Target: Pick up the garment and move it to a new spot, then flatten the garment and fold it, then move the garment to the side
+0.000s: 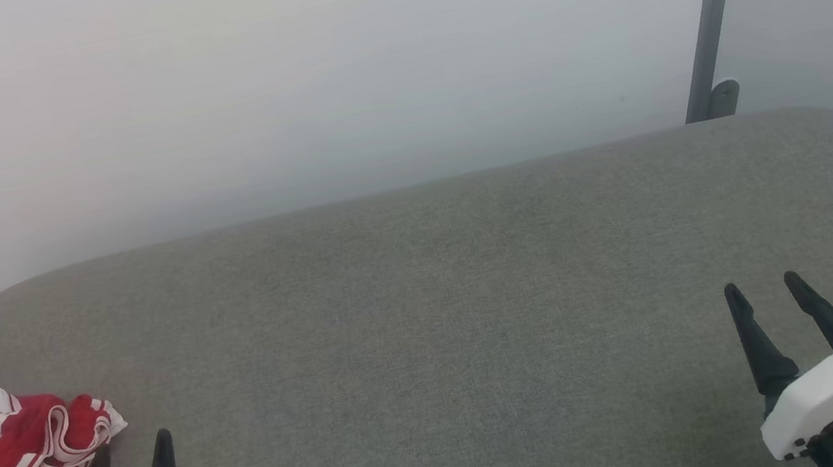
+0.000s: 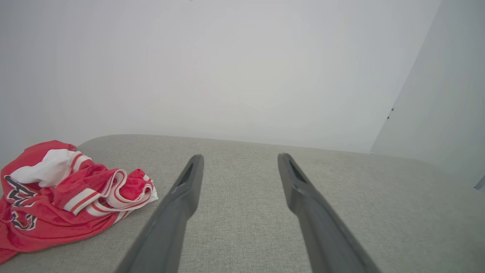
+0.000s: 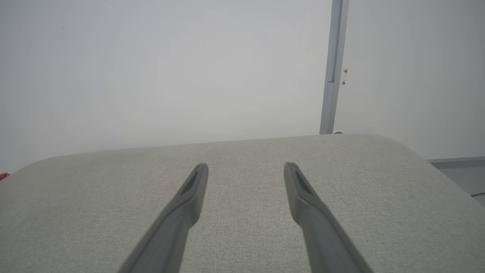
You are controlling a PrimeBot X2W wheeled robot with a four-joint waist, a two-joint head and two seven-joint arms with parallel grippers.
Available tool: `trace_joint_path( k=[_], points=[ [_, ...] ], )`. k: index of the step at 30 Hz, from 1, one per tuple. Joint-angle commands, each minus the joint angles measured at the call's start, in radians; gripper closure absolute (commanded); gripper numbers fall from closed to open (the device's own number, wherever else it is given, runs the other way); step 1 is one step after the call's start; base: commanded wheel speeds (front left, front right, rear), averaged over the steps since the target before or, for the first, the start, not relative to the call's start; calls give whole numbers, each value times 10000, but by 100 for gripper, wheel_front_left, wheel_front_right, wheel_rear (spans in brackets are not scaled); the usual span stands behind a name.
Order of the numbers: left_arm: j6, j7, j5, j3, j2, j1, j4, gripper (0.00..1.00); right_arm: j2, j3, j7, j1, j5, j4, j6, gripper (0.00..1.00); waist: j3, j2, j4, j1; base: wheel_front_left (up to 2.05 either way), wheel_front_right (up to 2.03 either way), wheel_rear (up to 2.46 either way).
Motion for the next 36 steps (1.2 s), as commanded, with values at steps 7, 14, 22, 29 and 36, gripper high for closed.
trace_joint_path(
  k=[7,14,22,29,36],
  points=[
    [-25,-172,314,89,132,192,-17,0,-38,58,-137,127,-563,-106,28,0,-99,0,-29,0,0,0,0],
    [-27,-267,494,70,218,297,8,0,-24,80,-194,189,-941,-204,29,0,-191,0,-53,0,0,0,0],
    [-27,-267,350,96,231,323,34,0,-53,76,-225,212,-894,-219,27,0,-213,0,-56,0,0,0,0],
    [-28,-267,200,98,219,326,97,0,-59,108,-291,244,-900,-294,27,0,-205,0,-25,0,0,0,0],
    [-1,-267,28,532,113,20,659,0,-111,530,-374,280,-725,-321,27,0,-290,0,428,0,0,0,0]
  ],
)
